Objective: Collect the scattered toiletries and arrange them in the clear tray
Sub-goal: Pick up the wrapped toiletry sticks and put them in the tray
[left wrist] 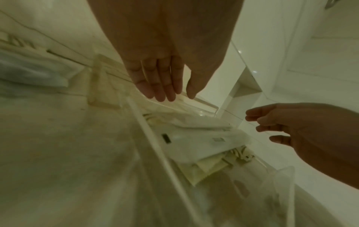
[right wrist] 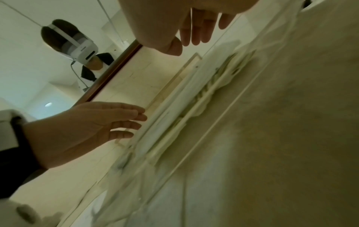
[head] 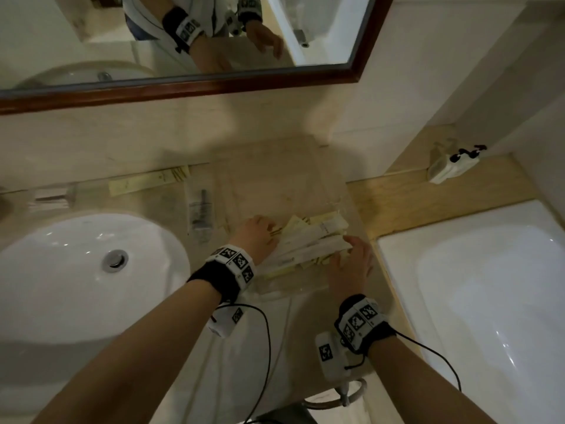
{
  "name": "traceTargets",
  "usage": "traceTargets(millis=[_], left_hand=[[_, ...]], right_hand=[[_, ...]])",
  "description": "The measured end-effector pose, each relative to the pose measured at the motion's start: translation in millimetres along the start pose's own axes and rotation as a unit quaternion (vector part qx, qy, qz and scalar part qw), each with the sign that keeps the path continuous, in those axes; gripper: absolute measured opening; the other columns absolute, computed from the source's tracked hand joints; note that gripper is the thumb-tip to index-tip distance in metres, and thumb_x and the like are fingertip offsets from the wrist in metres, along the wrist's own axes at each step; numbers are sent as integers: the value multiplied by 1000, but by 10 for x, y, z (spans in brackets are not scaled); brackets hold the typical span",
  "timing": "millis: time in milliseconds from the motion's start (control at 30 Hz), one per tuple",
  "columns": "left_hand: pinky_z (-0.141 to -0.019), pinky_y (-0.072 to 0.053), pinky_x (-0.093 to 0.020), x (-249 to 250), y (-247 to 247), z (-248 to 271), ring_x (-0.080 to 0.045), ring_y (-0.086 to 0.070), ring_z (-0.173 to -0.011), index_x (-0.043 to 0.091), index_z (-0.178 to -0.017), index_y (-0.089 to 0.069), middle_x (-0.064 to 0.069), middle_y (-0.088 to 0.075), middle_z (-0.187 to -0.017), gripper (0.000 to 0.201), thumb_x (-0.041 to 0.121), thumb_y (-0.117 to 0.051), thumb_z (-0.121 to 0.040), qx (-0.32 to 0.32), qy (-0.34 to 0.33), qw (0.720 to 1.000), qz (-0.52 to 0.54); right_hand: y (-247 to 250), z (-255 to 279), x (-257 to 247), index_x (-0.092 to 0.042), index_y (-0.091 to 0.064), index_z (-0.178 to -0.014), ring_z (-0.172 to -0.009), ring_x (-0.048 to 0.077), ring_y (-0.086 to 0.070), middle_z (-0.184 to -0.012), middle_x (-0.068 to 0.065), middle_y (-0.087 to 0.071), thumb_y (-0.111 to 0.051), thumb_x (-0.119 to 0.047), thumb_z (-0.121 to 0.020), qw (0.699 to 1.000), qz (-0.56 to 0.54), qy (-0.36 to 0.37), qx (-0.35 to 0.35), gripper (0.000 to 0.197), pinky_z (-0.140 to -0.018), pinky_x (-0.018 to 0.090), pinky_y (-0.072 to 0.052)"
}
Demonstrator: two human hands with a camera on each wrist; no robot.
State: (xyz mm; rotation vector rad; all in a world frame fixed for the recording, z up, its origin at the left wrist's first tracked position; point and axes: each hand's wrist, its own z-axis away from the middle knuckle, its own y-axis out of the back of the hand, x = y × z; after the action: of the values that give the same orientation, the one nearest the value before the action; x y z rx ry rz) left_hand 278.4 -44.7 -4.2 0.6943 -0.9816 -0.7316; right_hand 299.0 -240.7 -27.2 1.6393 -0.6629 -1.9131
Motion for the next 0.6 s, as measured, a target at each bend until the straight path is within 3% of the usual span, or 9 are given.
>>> traceTargets(millis=[133,233,333,433,500,600], left_hand=[[-88,-45,-31,-226,180,185,-24,-57,-105,13,-124,-49,-4,-56,-118,31,23,-45,-94,28,-8,997,68],[-77,-47,-31,-542,326,414,-25,-62,-96,16,-122,-48,-4,-62,-100,29,24,-45,-95,46,39,994,91],[-78,-49,-35,-1020,447,727,-31,-63,-91,16,-122,-47,-13,-66,-98,28,25,-42,-96,76,102,988,91],[-79,-48,-36,-1572,544,1115,-33,-63,-91,14,-125,-45,-19,-66,-101,29,15,-34,-98,110,162,975,105],[-87,-45,-35,-1972,589,1403,-32,-59,-98,11,-127,-44,-17,-61,-108,34,6,-32,-95,126,212,961,126],[-83,-48,-38,-2595,690,1819,-31,-60,-92,14,-124,-47,-13,-62,-106,32,12,-37,-94,186,281,924,180]], right_hand=[[-273,111,-268,-18,-48,-120,-119,28,-42,-130,4,-43,-52,-10,-84,998,-9,54,-27,37,-108,50,-27],[-569,264,-602,-17,-48,-120,-120,26,-41,-130,4,-43,-51,-13,-86,993,15,95,-70,35,-107,44,-26],[-925,502,-984,-17,-49,-119,-120,22,-40,-129,3,-44,-50,-12,-85,984,15,129,-118,34,-105,38,-23],[-1334,813,-1313,-15,-52,-115,-115,23,-45,-124,5,-48,-51,-11,-84,967,28,191,-165,31,-101,38,-31],[-1626,1066,-1509,-14,-54,-112,-109,25,-50,-118,6,-52,-52,-8,-85,956,24,216,-195,28,-100,39,-34],[-2082,1482,-1807,-15,-55,-109,-101,24,-52,-104,-3,-49,-49,-7,-87,933,11,251,-257,24,-97,32,-30]])
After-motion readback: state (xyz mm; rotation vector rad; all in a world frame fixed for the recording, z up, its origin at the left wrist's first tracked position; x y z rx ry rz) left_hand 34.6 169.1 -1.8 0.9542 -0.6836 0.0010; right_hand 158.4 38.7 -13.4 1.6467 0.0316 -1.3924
